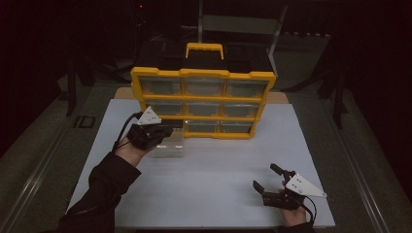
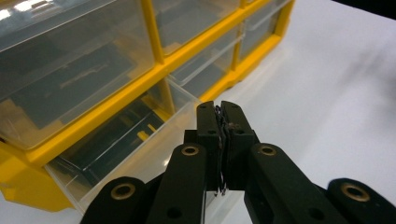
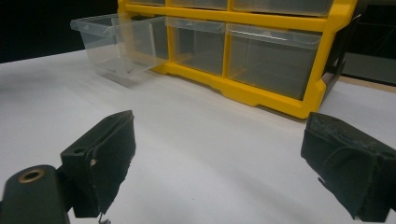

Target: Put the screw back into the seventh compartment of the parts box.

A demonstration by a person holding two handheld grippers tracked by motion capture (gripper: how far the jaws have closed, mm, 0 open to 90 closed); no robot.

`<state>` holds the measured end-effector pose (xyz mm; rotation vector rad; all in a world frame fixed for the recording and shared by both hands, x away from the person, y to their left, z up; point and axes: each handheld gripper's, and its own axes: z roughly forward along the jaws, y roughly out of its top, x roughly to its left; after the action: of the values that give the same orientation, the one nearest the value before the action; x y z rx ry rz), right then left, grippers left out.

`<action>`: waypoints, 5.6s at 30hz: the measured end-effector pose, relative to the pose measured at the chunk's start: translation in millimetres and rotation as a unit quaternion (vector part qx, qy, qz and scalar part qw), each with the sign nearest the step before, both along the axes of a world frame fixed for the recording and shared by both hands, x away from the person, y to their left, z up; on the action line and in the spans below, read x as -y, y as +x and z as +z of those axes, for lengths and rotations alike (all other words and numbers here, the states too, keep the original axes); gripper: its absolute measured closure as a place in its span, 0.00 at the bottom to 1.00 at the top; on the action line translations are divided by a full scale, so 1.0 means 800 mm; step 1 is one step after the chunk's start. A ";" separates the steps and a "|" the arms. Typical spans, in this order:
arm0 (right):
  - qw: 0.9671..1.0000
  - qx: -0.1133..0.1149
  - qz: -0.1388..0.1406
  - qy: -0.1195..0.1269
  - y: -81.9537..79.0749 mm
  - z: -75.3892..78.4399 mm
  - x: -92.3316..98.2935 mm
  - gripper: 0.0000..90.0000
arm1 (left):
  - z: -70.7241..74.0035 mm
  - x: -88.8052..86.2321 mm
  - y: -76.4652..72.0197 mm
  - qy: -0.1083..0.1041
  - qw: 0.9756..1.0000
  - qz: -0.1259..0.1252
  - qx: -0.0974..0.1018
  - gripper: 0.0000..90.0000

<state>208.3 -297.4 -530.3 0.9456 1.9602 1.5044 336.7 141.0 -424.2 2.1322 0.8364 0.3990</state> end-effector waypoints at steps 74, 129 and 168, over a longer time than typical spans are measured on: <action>1.000 -0.004 -0.003 0.002 0.002 -0.002 0.002 0.11 | -0.023 -0.007 0.002 -0.003 0.997 0.025 -0.077 0.24; 1.000 0.000 -0.005 -0.002 -0.003 0.002 0.002 0.11 | -0.063 -0.082 -0.098 -0.120 0.992 -0.030 0.005 0.00; 1.000 -0.003 -0.006 -0.004 -0.002 0.000 0.002 0.11 | -0.129 -0.117 -0.136 -0.161 0.986 -0.027 0.030 0.00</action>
<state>206.7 -299.4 -530.3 0.9576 1.9608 1.4868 227.5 234.5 -527.3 1.8304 0.7523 0.2775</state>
